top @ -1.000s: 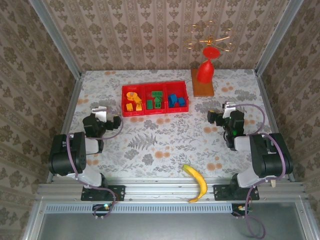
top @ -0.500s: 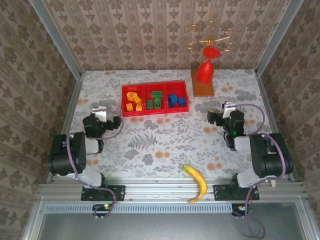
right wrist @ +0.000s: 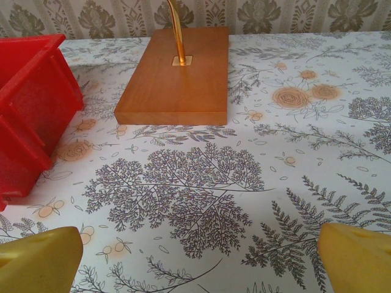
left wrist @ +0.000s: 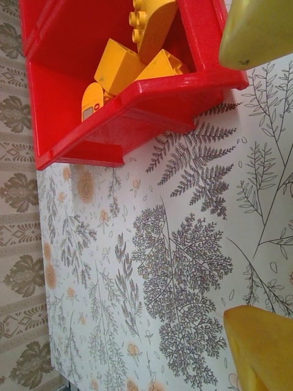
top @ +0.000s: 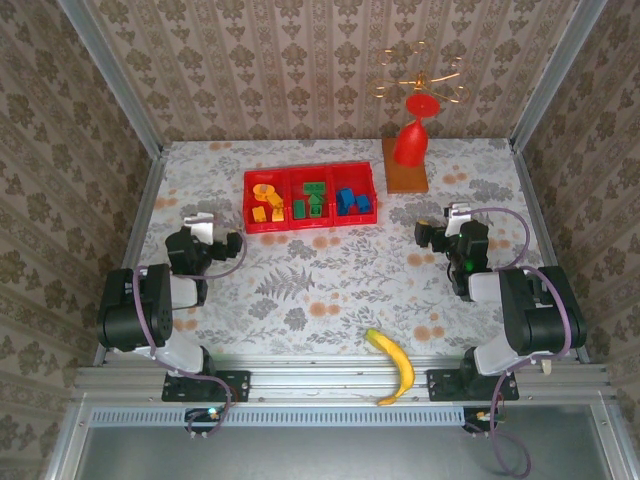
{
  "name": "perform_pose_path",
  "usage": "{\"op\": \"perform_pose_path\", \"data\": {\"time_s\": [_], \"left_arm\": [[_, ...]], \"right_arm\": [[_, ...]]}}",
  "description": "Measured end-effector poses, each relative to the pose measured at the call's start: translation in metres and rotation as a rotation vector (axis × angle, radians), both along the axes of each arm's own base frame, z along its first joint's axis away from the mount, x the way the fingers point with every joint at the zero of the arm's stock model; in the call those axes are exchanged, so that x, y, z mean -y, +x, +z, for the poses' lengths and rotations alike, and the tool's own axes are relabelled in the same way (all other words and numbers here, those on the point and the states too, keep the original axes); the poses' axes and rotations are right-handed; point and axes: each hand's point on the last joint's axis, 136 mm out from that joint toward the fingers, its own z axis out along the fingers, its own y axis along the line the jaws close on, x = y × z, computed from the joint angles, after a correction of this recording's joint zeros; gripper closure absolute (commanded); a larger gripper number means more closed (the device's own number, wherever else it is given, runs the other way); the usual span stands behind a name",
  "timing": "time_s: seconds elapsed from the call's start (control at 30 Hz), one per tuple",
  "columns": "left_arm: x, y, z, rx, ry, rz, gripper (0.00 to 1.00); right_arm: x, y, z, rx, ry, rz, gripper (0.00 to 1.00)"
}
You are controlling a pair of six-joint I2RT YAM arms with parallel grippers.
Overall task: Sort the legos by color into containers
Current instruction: Reset both arms
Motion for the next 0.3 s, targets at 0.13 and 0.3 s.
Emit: {"op": "perform_pose_path", "data": {"time_s": [0.13, 0.3], "left_arm": [[0.0, -0.0005, -0.0014, -0.006, 0.0, 0.0, 0.0], [0.0002, -0.0006, -0.0017, -0.008, 0.0, 0.0, 0.0]], "right_arm": [[0.0001, 0.0, -0.0001, 0.0, 0.0, -0.001, 0.0], [0.0001, 0.0, -0.0001, 0.0, 0.0, -0.001, 0.0]]}}
